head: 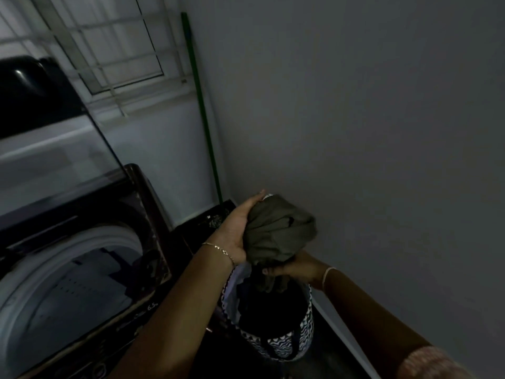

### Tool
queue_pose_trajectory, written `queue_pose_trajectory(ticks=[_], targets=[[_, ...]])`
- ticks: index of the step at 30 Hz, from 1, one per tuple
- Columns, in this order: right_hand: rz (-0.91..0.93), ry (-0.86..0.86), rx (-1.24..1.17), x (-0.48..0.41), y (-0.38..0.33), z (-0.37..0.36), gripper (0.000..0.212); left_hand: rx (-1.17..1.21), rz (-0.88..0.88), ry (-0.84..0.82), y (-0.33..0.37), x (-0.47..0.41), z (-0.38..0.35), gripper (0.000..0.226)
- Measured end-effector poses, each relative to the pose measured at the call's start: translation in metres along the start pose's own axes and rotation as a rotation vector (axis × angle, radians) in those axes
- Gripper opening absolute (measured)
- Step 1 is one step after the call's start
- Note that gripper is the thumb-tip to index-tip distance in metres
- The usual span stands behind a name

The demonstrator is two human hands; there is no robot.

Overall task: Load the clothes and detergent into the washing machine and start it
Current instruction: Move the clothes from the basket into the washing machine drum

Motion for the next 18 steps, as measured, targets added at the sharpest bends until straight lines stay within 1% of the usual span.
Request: queue_pose_trajectory(ticks=[2,4,6,7,9,11,13,15,17,18], targets=[[-0.021,0.005,-0.04,-0.006,0.004,-0.002,0.069,-0.036,-0.017,-0.064,0.01,0.009,-0.013,0.055],[-0.055,0.052,-0.148,-0.009,0.009,-0.004,0.063,-0.058,-0.065,-0.096,0.019,0.014,-0.021,0.05],[-0.149,0.085,-0.397,-0.009,0.015,-0.005,0.04,-0.086,-0.136,-0.114,0.028,0.019,-0.026,0.04],[-0.209,0.101,-0.516,-0.006,0.015,-0.004,0.033,-0.095,-0.16,-0.12,0.031,0.02,-0.025,0.035],[-0.236,0.108,-0.704,0.001,0.013,0.001,0.04,-0.099,-0.185,-0.113,0.035,0.02,-0.02,0.027],[-0.189,0.115,-0.855,0.006,0.0,0.007,0.045,-0.099,-0.176,-0.073,0.035,0.019,-0.008,0.025],[-0.138,0.111,-1.016,0.012,-0.019,0.013,0.049,-0.137,-0.136,0.007,0.031,0.016,0.007,0.024],[-0.125,0.144,-1.099,0.016,-0.035,0.017,0.052,-0.186,-0.126,0.09,0.026,0.011,0.02,0.028],[-0.096,0.172,-1.123,0.015,-0.048,0.019,0.056,-0.226,-0.194,0.158,0.022,0.004,0.03,0.036],[-0.08,0.168,-1.127,0.016,-0.055,0.019,0.058,-0.232,-0.238,0.185,0.02,0.001,0.032,0.033]])
Point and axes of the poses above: each hand's wrist, its own x-axis away from the middle knuckle, its own z-axis out of the back of the hand, y = z × x, the point moved 3 cm from there along -x, towards the middle knuckle, and after that the axes turned 2 degrees about y, right-handed, at the moved point
